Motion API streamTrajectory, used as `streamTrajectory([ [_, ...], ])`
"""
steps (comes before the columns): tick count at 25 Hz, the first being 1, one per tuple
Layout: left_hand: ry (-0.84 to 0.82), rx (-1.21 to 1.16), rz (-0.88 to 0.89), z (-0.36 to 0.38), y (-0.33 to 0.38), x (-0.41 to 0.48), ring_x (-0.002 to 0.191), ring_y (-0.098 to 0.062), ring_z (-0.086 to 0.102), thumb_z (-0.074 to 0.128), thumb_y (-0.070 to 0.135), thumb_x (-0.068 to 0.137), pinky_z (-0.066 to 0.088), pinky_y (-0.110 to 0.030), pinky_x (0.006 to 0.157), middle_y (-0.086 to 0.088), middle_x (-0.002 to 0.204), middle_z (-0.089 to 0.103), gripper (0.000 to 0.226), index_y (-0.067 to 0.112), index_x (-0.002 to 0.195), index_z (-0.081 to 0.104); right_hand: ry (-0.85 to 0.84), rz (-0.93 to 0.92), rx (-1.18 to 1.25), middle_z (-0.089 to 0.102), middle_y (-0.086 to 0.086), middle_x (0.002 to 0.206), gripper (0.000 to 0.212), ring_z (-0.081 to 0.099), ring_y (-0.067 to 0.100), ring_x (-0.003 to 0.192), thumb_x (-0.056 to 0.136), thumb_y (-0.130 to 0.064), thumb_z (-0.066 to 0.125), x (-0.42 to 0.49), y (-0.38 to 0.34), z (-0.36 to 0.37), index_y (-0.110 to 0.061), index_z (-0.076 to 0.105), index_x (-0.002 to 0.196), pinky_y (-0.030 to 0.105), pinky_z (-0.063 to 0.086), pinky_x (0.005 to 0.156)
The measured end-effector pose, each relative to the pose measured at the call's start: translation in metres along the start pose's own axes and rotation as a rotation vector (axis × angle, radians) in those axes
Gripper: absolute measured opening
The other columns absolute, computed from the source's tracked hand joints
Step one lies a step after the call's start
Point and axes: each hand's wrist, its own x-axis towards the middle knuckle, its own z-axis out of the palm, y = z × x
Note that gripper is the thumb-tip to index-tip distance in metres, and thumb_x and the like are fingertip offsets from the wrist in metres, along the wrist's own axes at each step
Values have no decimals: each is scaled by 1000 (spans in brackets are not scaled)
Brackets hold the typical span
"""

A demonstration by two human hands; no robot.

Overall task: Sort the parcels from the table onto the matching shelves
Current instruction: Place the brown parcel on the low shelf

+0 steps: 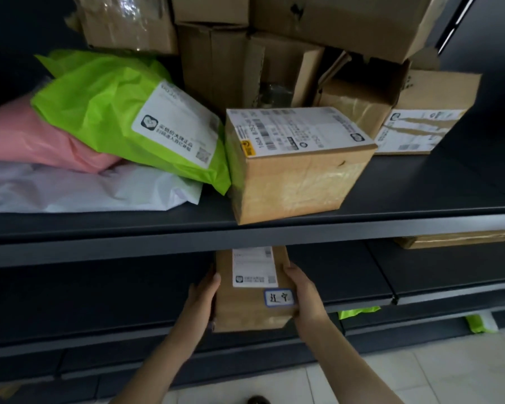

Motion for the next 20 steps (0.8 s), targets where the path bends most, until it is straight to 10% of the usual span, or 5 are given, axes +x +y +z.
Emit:
streamTrajectory([
  [7, 219, -194, 11, 17, 34, 42, 107, -22, 54, 55, 34, 91, 41, -40, 100, 2, 105, 59, 4, 33, 94, 57, 45, 64, -206, 73, 9, 95, 23, 69, 28, 85, 94, -23, 56, 59, -22, 7, -11, 67, 110, 43, 53, 83],
  [15, 361, -59, 147, 32, 6, 35, 83, -4, 56, 51, 17, 95, 44, -11, 69, 15, 88, 57, 24, 21, 118, 55, 1, 44, -241, 69, 1, 88, 7, 66, 16, 76, 94, -25, 57, 60, -5, -1, -23, 64, 92, 20, 53, 55],
  [20, 424, -206, 111, 22, -2, 20, 114, -23, 53, 51, 21, 94, 44, -38, 97, 2, 112, 56, 38, 13, 131, 52, 78, 33, -126, 67, 7, 110, 28, 65, 23, 99, 94, -32, 55, 41, -2, -16, -19, 55, 119, 32, 51, 77],
])
